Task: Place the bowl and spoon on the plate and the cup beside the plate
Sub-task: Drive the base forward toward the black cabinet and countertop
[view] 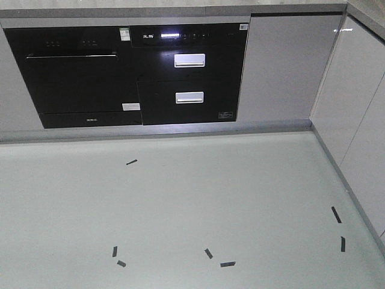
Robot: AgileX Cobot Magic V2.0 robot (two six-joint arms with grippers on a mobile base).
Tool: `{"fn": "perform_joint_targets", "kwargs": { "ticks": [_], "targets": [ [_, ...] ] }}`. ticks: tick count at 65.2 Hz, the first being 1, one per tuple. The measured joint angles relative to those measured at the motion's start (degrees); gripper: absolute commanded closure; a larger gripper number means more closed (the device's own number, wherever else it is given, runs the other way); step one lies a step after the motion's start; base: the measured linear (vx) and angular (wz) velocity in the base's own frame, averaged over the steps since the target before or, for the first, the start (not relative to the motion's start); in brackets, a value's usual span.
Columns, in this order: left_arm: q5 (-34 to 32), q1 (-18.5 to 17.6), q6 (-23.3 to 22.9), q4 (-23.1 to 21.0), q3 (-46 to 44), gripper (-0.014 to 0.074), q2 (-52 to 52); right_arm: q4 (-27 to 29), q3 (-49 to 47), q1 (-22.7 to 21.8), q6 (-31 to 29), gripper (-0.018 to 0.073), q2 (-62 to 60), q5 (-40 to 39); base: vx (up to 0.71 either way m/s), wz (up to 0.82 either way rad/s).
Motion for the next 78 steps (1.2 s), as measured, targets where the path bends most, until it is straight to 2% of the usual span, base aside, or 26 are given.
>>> {"fn": "perform_joint_targets", "kwargs": {
  "ticks": [78],
  "targets": [
    [0.0,0.0,0.0,0.0,0.0,0.0603,0.0,0.0,0.0,0.0,0.0,0.0564,0.0,0.0,0.05,0.04]
  ]
}}
